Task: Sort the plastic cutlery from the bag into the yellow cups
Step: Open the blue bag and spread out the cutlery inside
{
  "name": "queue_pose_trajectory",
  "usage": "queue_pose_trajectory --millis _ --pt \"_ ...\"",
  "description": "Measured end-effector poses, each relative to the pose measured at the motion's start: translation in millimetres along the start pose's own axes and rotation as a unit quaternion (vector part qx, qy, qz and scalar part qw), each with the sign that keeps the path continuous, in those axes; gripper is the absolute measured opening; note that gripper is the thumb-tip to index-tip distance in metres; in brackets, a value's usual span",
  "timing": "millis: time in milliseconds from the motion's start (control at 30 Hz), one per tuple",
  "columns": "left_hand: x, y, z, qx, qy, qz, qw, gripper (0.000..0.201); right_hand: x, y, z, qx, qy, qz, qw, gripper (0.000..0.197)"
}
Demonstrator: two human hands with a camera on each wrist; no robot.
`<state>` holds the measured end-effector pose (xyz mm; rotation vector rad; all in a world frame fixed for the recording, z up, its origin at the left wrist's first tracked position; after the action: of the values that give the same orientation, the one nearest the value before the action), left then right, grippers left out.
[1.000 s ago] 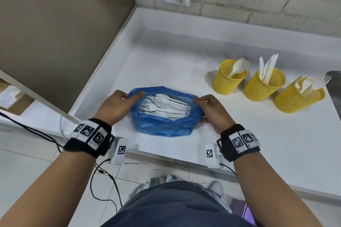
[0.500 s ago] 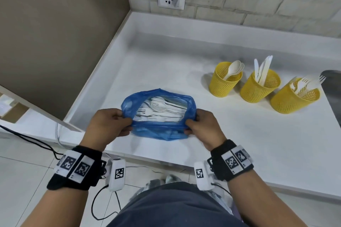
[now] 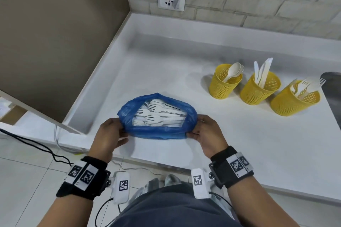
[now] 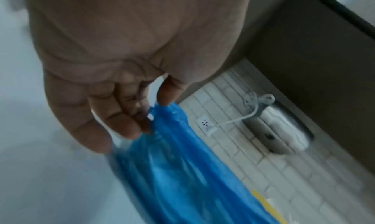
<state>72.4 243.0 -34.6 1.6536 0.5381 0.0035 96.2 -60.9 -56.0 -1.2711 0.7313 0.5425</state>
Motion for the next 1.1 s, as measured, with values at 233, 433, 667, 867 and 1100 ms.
queue_pose_trajectory --millis 233,433,667,867,1100 --pt "25.5 48.0 -3.5 0.256 0.025 0.176 0.950 0.059 -11.0 -49.3 14.7 -0.287 0.177 -0.204 0.919 0.040" --pt "53.9 63.6 34.6 0.452 -0.058 0.259 0.851 0.031 0.7 -54.8 52.7 -0.455 0.179 -0.264 0.832 0.028" --pt "70.0 71.9 31.2 0.315 -0.030 0.205 0.926 0.044 20.8 -66.8 44.3 -0.300 0.127 -0.251 0.912 0.024" --pt "78.3 30.6 26.2 -0.081 -0.045 -0.072 0.993 0.024 47.9 -44.8 30.1 0.055 -0.004 0.061 0.997 0.029" --pt "71.6 44.7 19.7 0.199 -0.125 0.042 0.971 0.060 39.9 -65.3 20.3 -0.209 0.075 -0.064 0.973 0.022"
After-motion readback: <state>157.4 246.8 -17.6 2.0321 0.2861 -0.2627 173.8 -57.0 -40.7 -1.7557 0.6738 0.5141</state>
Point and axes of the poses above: each hand's wrist, its own x-axis towards the middle knuckle, its own z-axis out of the palm, y = z × x, the point moved 7 cm from there along x, towards the middle knuckle, and after that the axes turned 15 degrees about z, right-handed, at the moved point
